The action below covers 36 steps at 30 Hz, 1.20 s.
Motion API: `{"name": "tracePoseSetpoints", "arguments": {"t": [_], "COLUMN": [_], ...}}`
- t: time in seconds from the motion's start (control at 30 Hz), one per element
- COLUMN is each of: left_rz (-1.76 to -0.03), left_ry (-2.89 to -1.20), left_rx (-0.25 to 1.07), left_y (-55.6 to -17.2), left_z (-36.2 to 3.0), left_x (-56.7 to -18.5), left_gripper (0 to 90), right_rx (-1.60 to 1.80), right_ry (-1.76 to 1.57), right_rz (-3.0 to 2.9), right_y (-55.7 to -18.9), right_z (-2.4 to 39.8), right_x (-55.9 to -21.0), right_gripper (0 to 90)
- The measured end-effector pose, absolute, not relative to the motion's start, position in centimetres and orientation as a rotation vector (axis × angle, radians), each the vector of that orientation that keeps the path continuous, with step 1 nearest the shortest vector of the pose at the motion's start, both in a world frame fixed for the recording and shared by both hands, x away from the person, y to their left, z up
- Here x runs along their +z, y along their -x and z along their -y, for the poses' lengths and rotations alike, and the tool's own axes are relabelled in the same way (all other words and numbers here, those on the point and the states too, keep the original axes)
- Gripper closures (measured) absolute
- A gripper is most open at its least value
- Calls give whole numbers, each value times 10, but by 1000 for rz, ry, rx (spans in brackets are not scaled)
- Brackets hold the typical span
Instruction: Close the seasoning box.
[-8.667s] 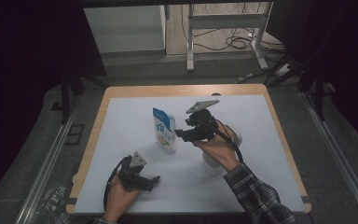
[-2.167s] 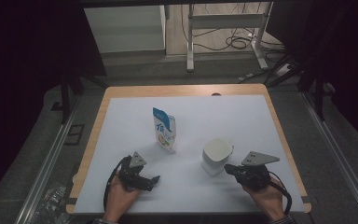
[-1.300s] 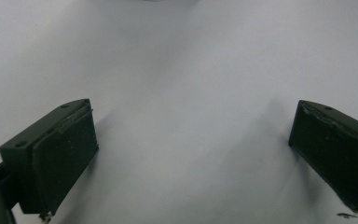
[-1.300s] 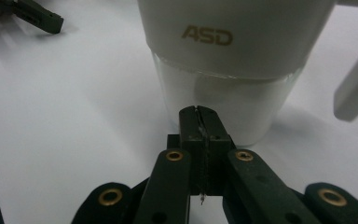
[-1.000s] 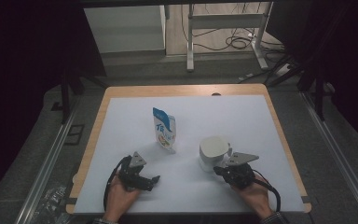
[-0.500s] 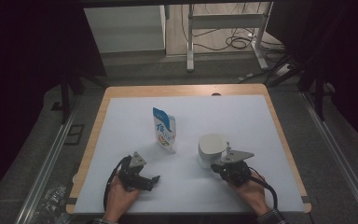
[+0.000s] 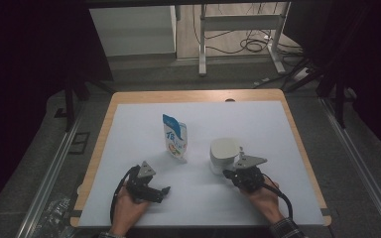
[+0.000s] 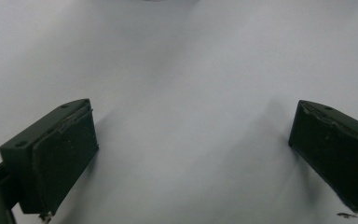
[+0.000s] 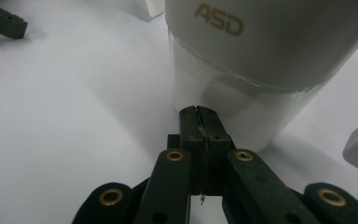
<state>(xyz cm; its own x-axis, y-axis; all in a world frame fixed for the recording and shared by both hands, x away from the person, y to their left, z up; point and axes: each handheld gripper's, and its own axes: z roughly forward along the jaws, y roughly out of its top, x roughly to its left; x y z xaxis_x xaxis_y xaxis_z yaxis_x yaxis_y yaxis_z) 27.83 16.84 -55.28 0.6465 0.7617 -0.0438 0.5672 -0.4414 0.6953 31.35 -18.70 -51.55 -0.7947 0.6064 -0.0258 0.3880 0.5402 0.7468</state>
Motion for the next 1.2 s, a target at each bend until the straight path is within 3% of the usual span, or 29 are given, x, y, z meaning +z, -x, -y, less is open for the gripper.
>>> {"name": "tracePoseSetpoints", "arguments": {"t": [1.2], "left_rz": [-1029], "left_ry": [-2169], "left_rx": [361], "left_y": [-278], "left_z": [-168], "left_x": [-553], "left_gripper": [9], "right_rx": [1101], "right_ry": [-865], "right_rz": [-2443], "right_y": [-348], "right_z": [174], "right_x": [-518], "right_gripper": [892]}}
